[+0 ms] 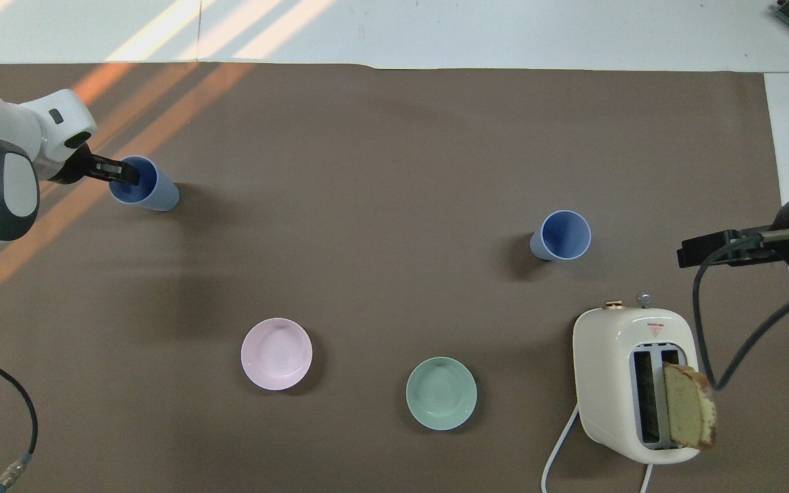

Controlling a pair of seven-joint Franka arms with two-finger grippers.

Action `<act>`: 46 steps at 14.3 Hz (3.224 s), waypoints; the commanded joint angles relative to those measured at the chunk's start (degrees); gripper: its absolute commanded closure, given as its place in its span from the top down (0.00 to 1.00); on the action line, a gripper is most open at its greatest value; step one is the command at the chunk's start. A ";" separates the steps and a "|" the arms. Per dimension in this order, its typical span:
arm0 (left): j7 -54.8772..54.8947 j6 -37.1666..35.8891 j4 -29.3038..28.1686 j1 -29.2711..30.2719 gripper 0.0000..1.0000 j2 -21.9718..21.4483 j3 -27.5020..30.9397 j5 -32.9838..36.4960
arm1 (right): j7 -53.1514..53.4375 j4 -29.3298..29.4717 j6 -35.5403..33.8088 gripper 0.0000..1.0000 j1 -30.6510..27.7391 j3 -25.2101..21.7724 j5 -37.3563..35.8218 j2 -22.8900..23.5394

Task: Stack blue cups with both arms
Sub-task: 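Reach the left gripper to the nearby blue cup and grasp it, then carry the blue cup with the left gripper to the table center, then release the cup and retract the left gripper while the right gripper reaches the other cup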

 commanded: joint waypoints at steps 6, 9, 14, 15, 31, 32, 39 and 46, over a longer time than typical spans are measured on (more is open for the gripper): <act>0.82 -2.56 -1.25 -0.66 0.00 -4.14 -0.35 -0.39 | -1.64 -1.47 0.79 1.00 -1.07 0.51 0.67 -1.25; -2.58 -3.54 -1.43 -6.62 0.00 -7.41 -0.27 -0.13 | -1.64 -1.47 0.79 1.00 -1.07 0.51 0.67 -1.25; -19.36 0.67 -3.61 -20.59 0.00 -7.06 -0.27 0.14 | -1.64 -1.47 0.79 1.00 -1.07 0.51 0.67 -1.25; -22.88 2.25 -5.80 -23.31 0.00 -7.32 -0.27 0.14 | -1.64 -1.47 0.79 1.00 -1.07 0.51 0.67 -1.25; -31.61 0.86 -9.42 -30.73 1.00 -12.22 0.25 -1.00 | -1.55 -4.27 1.23 1.00 -1.25 0.51 0.67 -2.30; -31.44 -1.14 -9.42 -29.33 1.00 -14.07 0.26 -0.92 | -1.47 -5.32 2.62 1.00 -1.42 0.51 0.76 -2.31; -18.17 -16.26 -5.93 -13.78 1.00 -22.97 0.43 1.27 | -1.47 -13.50 17.55 1.00 -1.08 0.51 0.76 3.04; -10.61 -26.83 6.83 -6.12 1.00 -19.45 0.43 5.94 | 3.01 -13.68 32.16 1.00 2.35 0.60 0.76 16.05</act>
